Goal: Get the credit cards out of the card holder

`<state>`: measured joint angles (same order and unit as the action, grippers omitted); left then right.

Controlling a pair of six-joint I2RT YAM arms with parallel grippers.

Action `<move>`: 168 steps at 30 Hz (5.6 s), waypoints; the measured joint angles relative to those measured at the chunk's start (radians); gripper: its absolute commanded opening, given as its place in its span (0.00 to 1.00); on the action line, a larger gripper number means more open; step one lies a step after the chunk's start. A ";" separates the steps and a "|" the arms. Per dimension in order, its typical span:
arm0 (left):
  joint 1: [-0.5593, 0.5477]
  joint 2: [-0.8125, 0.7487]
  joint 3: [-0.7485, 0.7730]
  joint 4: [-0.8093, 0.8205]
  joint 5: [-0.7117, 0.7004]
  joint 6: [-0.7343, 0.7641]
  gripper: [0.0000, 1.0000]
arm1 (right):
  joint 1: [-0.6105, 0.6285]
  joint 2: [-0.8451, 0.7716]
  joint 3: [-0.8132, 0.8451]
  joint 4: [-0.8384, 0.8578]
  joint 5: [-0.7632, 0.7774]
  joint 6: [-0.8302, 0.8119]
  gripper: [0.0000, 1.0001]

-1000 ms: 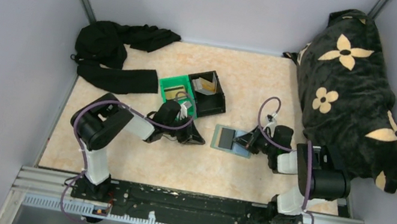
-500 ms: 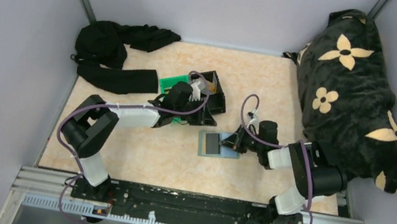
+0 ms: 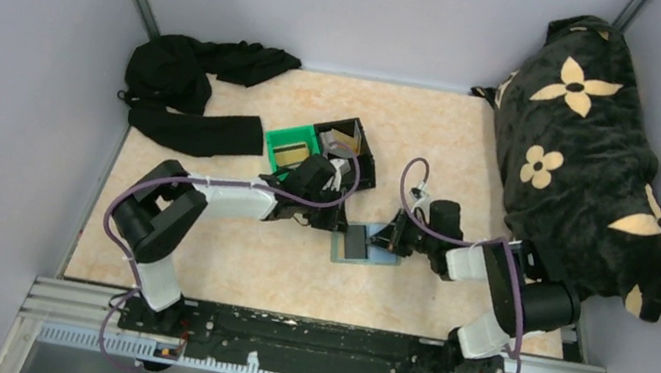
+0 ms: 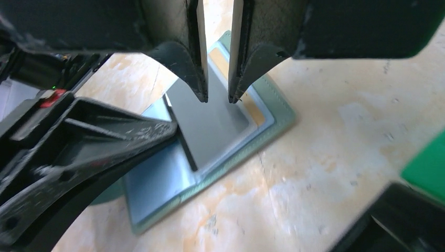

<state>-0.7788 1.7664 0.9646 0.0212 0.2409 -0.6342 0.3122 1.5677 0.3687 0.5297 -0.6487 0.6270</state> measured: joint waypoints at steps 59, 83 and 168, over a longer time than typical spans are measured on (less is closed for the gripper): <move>-0.037 -0.039 0.067 -0.280 -0.274 -0.074 0.34 | 0.306 -0.211 0.312 -0.635 0.655 -0.222 0.02; -0.114 -0.040 0.150 -0.346 -0.307 -0.152 0.74 | 0.209 -0.218 0.228 -0.772 0.903 -0.124 0.00; -0.143 -0.291 -0.294 0.161 -0.262 -0.172 0.00 | 0.312 -0.091 0.249 -0.475 0.645 -0.134 0.00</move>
<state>-0.9215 1.4750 0.6704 0.1822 -0.0212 -0.8066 0.6247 1.4765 0.6174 0.0547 -0.0032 0.4931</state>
